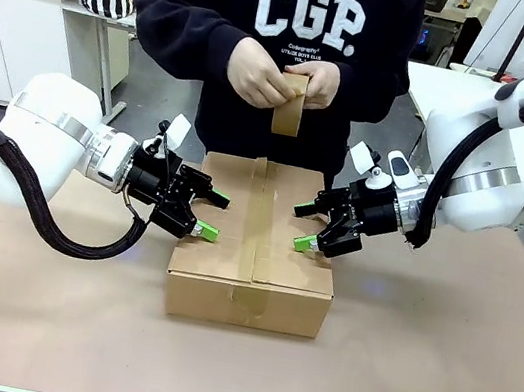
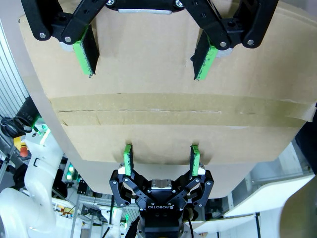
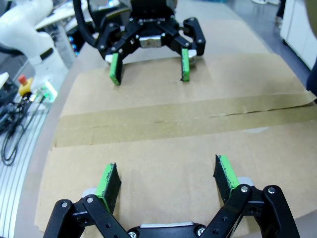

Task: Pack the gift set into the box.
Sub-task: Press and hold the closed box until the human finishes sealing it.

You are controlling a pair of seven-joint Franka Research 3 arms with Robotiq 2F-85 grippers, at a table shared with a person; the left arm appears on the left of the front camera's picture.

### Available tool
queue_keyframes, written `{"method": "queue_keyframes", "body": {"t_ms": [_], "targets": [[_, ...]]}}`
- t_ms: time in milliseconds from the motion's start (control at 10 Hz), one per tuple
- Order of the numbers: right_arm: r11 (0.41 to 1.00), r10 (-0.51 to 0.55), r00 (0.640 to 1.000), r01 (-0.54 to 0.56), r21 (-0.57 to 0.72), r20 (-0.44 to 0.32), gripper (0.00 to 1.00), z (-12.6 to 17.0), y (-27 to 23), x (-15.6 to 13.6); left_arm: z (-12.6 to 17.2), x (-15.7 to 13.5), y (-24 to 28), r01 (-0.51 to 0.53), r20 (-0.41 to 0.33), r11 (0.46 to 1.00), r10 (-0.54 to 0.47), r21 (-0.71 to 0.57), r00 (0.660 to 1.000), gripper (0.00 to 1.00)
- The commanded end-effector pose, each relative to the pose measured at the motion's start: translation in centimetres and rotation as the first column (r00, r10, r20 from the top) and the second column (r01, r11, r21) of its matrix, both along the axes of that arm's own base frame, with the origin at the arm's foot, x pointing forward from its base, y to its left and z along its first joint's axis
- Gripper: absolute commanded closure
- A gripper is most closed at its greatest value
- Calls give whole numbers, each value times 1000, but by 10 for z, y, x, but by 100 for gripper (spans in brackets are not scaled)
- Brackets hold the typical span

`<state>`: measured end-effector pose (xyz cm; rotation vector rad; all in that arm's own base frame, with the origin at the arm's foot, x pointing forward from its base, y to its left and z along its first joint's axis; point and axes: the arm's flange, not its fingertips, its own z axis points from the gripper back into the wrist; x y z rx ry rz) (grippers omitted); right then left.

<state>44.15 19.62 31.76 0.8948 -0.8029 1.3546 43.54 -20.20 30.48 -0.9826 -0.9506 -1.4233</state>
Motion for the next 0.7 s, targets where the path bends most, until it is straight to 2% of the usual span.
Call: {"method": "queue_keyframes", "body": {"t_ms": [0, 600], "targets": [[1000, -6, 1000, 6, -3, -4, 0, -1, -1, 0, -1, -1, 2, 13, -3, 1000, -13, 3, 1000, 0], [1000, -6, 1000, 6, -3, -4, 0, -1, -1, 0, -1, -1, 2, 13, -3, 1000, -13, 3, 1000, 0]]}}
